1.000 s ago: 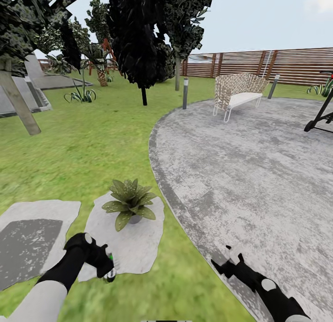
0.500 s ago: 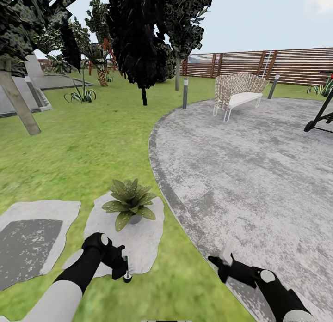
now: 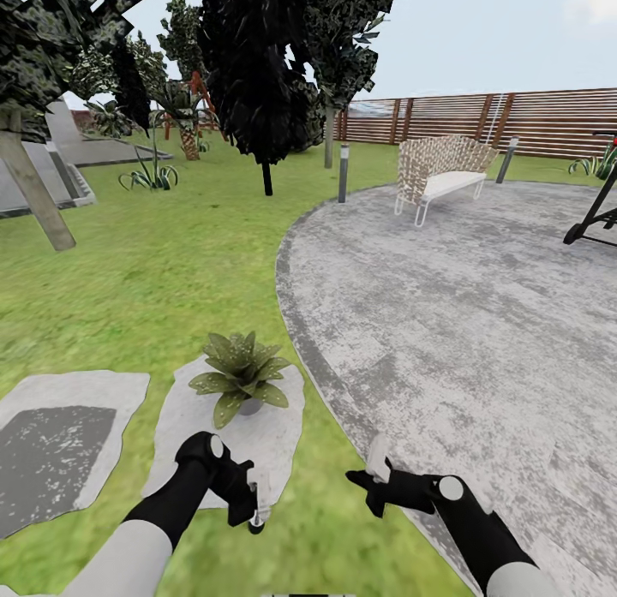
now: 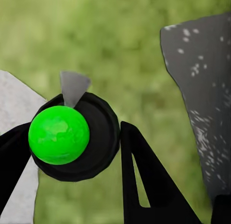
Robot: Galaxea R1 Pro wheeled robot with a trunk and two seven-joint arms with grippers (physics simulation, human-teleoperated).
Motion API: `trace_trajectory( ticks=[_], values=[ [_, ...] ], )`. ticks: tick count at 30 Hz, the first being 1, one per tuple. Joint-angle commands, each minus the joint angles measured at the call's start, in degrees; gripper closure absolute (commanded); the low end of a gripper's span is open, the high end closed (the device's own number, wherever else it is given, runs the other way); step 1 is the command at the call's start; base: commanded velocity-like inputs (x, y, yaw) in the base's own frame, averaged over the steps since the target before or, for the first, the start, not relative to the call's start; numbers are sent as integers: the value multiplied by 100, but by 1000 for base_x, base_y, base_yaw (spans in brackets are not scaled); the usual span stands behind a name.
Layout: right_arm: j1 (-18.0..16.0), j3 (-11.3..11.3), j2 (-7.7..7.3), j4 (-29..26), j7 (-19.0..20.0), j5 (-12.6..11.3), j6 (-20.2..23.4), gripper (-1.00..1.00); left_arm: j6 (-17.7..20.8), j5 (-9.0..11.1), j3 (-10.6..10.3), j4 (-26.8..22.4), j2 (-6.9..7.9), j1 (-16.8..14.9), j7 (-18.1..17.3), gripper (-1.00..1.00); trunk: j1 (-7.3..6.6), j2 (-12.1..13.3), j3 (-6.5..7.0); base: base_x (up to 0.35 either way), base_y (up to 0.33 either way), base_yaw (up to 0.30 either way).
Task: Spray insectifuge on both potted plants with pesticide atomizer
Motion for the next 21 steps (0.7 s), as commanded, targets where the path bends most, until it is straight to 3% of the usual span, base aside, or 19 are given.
trace_trajectory(
  ticks=[1,6,9,15,21],
  values=[
    [-2,7,22,-16,34,36,-20,100,56,-12,-4,-8,-18,-3,-24,100,-1,-2,-5,0,0,0],
    [-2,9,225,-51,467,27,-14,100,64,-12,-3,-8,-76,-3,27,100,-1,-2,-5,0,0,0],
    [-2,9,287,-66,504,24,-14,100,70,-12,-5,-19,-105,-5,55,100,-1,-2,-5,0,0,0],
    [-2,9,501,-70,509,24,-14,100,68,-4,5,-51,-310,0,221,100,-1,-2,-5,0,0,0],
    [-2,9,557,-135,517,24,-14,100,62,-5,4,-52,-428,4,294,100,-1,-2,-5,0,0,0]
  ],
)
